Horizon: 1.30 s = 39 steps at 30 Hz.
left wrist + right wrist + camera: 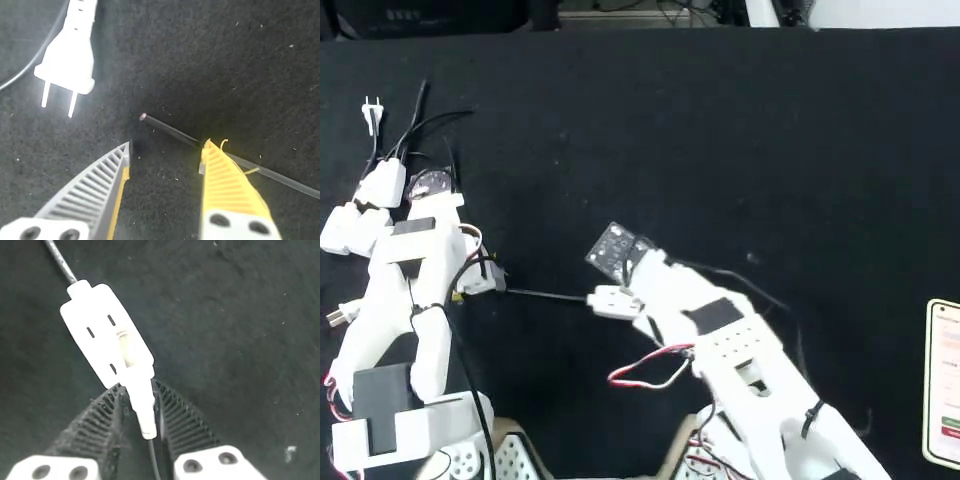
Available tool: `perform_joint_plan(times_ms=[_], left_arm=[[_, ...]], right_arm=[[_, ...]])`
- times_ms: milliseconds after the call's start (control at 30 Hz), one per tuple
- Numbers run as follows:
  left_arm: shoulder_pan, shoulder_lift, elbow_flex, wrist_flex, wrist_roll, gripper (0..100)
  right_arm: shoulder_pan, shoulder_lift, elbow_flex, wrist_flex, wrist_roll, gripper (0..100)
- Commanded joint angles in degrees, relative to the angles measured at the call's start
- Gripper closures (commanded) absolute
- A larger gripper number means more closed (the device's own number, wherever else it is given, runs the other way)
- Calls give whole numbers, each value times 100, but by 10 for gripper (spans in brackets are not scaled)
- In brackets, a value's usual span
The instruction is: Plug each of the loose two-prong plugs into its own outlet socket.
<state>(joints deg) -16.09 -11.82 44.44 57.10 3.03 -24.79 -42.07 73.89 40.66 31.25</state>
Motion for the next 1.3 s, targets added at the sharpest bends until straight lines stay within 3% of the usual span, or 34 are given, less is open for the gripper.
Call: perform_joint_plan(times_ms=[0, 300, 467, 700, 1000, 1267], left_arm=[[-66, -158, -136, 44, 18, 770], [-321, -1196, 409, -264, 18, 770], [-286, -1380, 813, -818, 44, 770], [-286, -1380, 866, -897, 62, 770], [-286, -1380, 875, -897, 70, 770], [-286, -1380, 875, -897, 70, 770]], right_arm=[[-132, 22, -505, -79, -123, 988], [-343, -31, -505, 932, -79, 988], [-800, -4, -92, 791, -79, 988], [-809, 22, 57, 237, 0, 988], [149, 22, 13, -53, 659, 988], [404, 22, -277, -62, 686, 988]])
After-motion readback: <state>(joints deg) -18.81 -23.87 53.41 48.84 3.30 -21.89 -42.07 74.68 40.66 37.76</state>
